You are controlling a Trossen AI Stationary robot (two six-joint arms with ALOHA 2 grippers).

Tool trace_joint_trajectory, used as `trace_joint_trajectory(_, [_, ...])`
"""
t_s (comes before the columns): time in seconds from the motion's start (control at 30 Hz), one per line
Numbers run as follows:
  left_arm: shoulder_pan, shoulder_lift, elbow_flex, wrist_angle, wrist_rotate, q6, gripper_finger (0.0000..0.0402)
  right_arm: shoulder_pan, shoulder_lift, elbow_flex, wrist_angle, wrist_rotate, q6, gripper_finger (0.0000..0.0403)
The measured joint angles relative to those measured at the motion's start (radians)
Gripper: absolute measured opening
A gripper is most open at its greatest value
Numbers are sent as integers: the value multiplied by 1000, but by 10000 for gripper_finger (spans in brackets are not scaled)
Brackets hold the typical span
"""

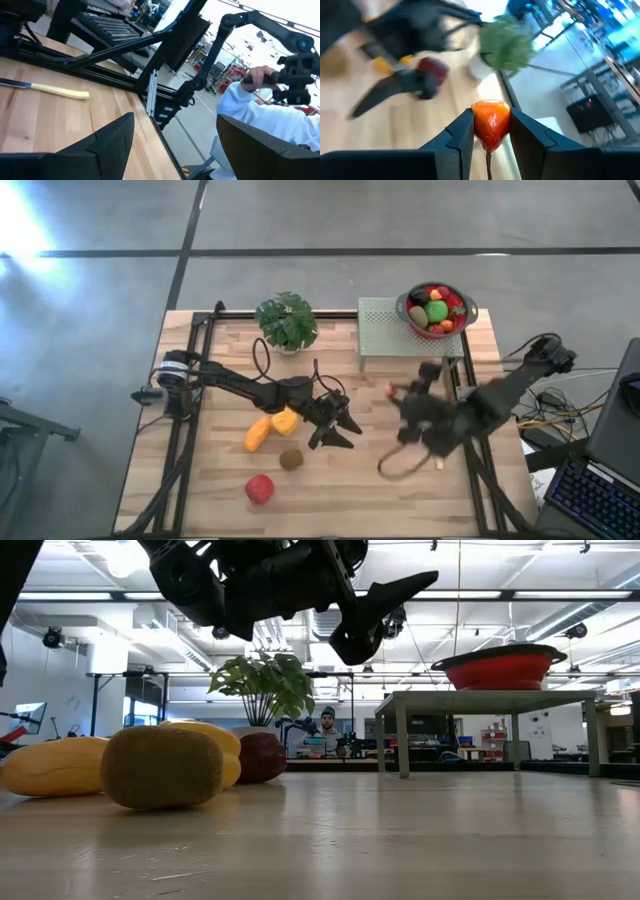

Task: Pick & Place Fruit
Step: Put the orange pear into the red strainer bowl on the shelf

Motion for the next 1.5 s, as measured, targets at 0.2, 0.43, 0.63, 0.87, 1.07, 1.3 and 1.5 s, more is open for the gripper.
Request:
trace_joint_trajectory(0.2, [0, 0, 0, 1, -21, 1, 287, -201, -160, 15, -26, -84, -35, 113])
trace_joint_trajectory(0.43, [0, 0, 0, 1, -22, 1, 287, -526, -296, 14, -25, -202, -121, 108])
trace_joint_trajectory(0.63, [0, 0, 0, 1, -47, 27, 287, -830, -314, 14, -25, -348, -175, 113])
trace_joint_trajectory(0.87, [0, 0, -1, 1, -47, 27, 287, -1100, -237, 13, -33, -440, -200, 113])
trace_joint_trajectory(1.07, [-1, 0, -1, -1, -47, 27, 287, -1248, -156, 12, -70, -438, -211, 108])
trace_joint_trajectory(1.3, [-1, 0, -1, -19, -47, 27, 287, -1378, -72, 12, -144, -434, -170, 116])
trace_joint_trajectory(1.5, [-1, 0, -1, -27, -47, 28, 287, -1406, -43, 14, -163, -415, -146, 103])
